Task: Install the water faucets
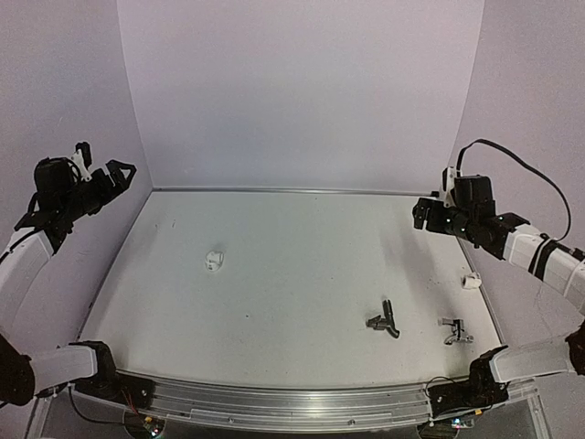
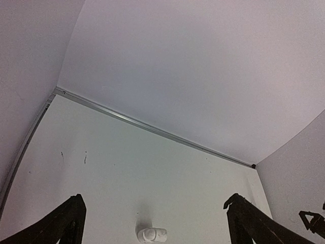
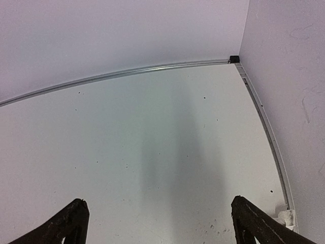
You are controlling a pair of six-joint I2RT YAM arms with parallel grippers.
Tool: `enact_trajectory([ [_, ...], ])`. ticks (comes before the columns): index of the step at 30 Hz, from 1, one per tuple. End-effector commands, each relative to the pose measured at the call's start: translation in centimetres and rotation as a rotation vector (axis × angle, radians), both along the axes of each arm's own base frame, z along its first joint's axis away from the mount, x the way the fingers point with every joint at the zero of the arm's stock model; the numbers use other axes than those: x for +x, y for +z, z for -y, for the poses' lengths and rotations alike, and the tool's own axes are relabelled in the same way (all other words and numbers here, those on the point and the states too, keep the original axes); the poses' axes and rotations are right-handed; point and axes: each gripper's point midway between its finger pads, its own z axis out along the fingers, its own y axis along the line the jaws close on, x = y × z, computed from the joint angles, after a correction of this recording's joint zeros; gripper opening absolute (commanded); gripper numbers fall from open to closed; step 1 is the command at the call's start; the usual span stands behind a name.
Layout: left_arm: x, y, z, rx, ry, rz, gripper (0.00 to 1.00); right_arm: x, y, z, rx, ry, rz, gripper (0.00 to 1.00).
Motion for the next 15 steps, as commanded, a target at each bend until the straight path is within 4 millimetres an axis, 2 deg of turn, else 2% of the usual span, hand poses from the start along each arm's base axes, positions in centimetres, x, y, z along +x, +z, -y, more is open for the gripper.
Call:
enact_trajectory([
  [1, 0.3, 1.3, 1.3, -0.036, -0.084, 0.012, 1.00, 0.3, 0.5, -1.8, 0.035, 0.082, -0.012, 0.98],
  [9, 0.7, -0.4, 3.5, -0.065, -0.195, -0.041, 1.00, 0.0, -3.3, -5.3, 0.076, 0.235, -0.152, 0.98],
  [15, 1.5, -3.2, 6.5, -0.068, -0.273, -0.119, 1.00, -1.1, -5.9, -8.9, 0.080, 0.359, -0.253, 0.98],
])
